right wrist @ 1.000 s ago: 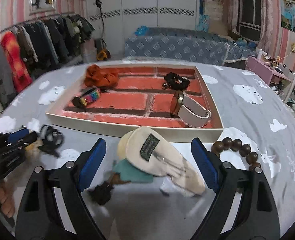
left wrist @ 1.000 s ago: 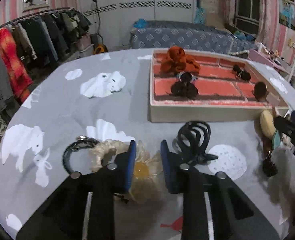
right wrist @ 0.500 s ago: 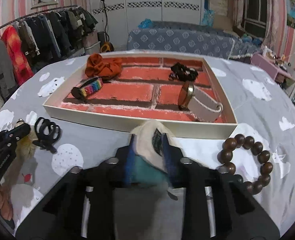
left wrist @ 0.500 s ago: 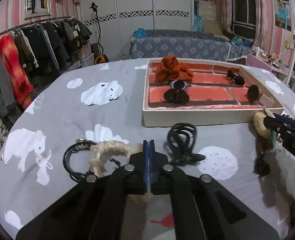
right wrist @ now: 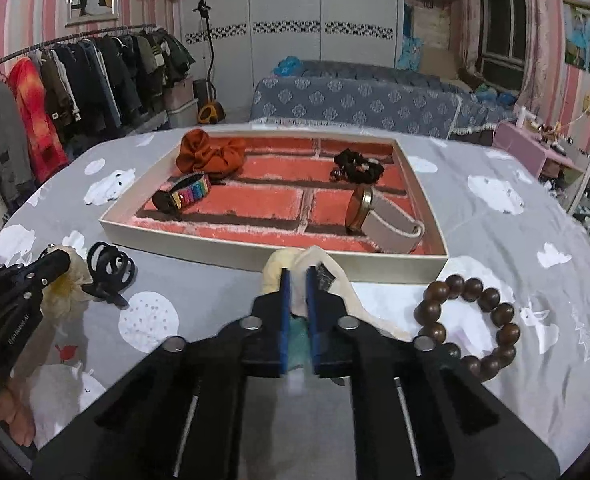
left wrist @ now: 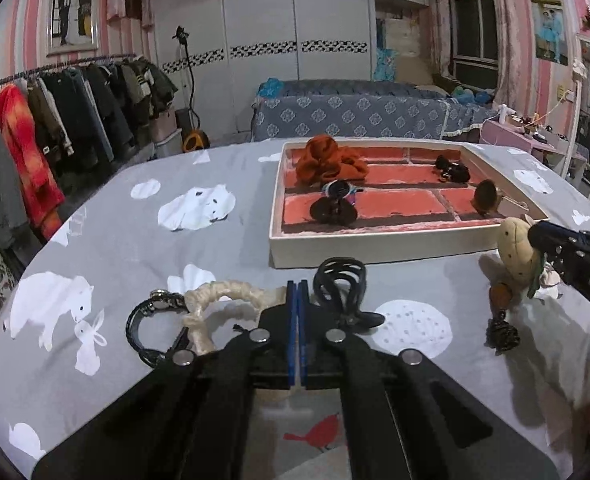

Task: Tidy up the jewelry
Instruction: 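Grasp the cream flower clip with the left tool while the right tool grasps the cream card holder, then carry the flower clip and card holder over the brick-pattern tray with both tools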

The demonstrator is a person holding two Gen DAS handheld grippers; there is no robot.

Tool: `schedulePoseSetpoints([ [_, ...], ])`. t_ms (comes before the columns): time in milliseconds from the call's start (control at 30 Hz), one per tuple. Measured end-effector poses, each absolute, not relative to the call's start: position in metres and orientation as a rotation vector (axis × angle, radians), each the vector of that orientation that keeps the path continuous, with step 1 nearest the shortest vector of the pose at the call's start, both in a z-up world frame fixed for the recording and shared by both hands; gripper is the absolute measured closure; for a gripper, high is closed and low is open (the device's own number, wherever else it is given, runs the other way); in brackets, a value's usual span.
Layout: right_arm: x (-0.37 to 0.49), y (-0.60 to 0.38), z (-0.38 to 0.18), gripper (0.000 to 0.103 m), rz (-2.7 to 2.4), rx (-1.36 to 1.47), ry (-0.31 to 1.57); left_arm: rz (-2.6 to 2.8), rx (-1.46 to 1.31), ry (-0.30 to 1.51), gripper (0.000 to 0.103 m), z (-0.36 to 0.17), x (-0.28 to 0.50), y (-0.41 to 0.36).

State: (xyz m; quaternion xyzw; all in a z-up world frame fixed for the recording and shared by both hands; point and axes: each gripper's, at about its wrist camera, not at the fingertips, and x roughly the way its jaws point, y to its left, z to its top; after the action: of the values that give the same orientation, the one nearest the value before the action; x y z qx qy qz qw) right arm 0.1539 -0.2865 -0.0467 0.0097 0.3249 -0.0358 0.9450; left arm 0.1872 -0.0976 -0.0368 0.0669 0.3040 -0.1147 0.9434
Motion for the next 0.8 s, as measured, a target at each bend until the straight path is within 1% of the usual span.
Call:
schedulePoseSetpoints([
  [400,0.15,-0.292,-0.037,0.097,-0.074,0.038,0.632,-0.248,0.126,0.592,0.103,-0.03,0.184,-0.099],
  [800,0.133,-0.302,-0.007,0.097,-0.064,0.046,0.568,-0.265,0.133,0.531,0.103,-0.008,0.169,-0.111],
])
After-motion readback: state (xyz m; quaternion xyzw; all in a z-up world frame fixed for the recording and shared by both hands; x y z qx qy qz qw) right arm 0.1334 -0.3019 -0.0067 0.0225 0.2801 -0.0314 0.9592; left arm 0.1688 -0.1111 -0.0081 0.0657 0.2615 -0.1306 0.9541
